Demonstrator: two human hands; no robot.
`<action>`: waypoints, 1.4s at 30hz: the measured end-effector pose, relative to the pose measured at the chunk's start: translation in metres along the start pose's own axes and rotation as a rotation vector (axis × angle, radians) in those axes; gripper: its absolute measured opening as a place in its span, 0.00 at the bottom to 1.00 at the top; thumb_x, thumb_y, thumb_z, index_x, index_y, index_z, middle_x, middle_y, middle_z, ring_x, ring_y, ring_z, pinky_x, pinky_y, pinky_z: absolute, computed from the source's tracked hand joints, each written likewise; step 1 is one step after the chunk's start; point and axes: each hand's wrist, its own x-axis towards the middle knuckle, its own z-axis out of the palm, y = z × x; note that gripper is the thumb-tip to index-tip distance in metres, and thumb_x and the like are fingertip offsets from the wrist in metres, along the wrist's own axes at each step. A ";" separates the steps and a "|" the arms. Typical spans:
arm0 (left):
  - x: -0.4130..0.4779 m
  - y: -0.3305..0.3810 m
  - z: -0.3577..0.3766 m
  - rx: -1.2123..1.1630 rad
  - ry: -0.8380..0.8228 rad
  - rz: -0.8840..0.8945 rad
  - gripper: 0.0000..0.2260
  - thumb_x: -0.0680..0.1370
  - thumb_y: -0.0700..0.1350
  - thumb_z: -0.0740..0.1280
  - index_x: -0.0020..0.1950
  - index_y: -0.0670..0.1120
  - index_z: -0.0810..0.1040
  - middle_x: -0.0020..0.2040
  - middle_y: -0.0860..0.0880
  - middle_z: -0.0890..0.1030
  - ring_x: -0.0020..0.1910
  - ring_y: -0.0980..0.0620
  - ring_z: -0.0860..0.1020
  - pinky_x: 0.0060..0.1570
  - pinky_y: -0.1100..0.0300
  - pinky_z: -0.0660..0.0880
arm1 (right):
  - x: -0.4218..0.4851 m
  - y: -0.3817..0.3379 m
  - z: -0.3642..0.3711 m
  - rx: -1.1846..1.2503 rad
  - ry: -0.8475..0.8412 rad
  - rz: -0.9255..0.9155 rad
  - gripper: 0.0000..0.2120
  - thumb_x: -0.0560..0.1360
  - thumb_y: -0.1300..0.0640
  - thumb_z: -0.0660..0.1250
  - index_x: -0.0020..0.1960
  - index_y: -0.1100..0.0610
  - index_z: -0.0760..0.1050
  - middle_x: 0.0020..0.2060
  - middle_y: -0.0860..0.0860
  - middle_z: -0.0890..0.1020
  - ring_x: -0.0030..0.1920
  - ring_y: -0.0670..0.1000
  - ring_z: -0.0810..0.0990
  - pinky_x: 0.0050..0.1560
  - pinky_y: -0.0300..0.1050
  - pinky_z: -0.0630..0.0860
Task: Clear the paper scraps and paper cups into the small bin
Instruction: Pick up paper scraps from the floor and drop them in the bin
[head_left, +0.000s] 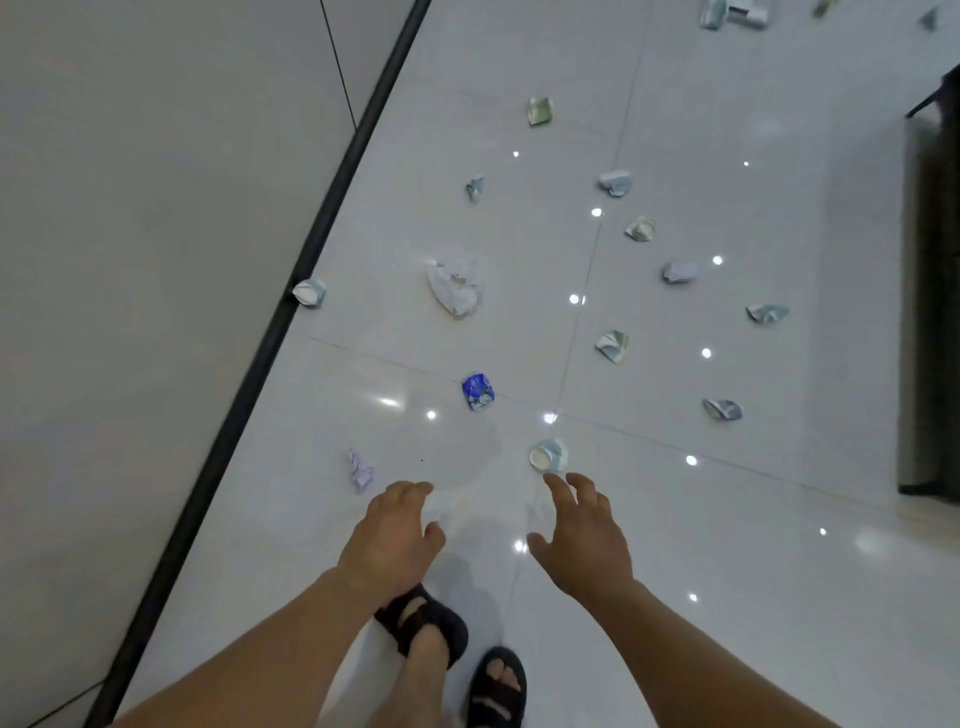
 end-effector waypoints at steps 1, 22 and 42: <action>0.013 -0.002 0.002 0.001 0.003 -0.001 0.24 0.80 0.50 0.60 0.75 0.48 0.62 0.74 0.49 0.64 0.70 0.50 0.64 0.67 0.57 0.63 | 0.014 0.002 0.003 -0.003 -0.004 0.012 0.37 0.74 0.43 0.66 0.77 0.48 0.54 0.76 0.51 0.58 0.72 0.54 0.61 0.62 0.49 0.73; 0.241 -0.053 0.211 -0.083 -0.177 -0.034 0.25 0.80 0.53 0.58 0.76 0.51 0.58 0.75 0.53 0.60 0.70 0.52 0.63 0.67 0.57 0.64 | 0.294 0.151 0.197 -0.248 -0.045 -0.080 0.33 0.70 0.58 0.71 0.71 0.47 0.62 0.68 0.54 0.64 0.61 0.59 0.69 0.47 0.52 0.76; 0.249 -0.067 0.117 -0.539 0.094 -0.271 0.27 0.75 0.52 0.70 0.71 0.51 0.66 0.64 0.49 0.74 0.58 0.52 0.74 0.55 0.64 0.67 | 0.330 0.018 0.123 -0.219 -0.061 -0.535 0.41 0.71 0.47 0.72 0.78 0.47 0.53 0.72 0.53 0.61 0.66 0.57 0.68 0.56 0.49 0.74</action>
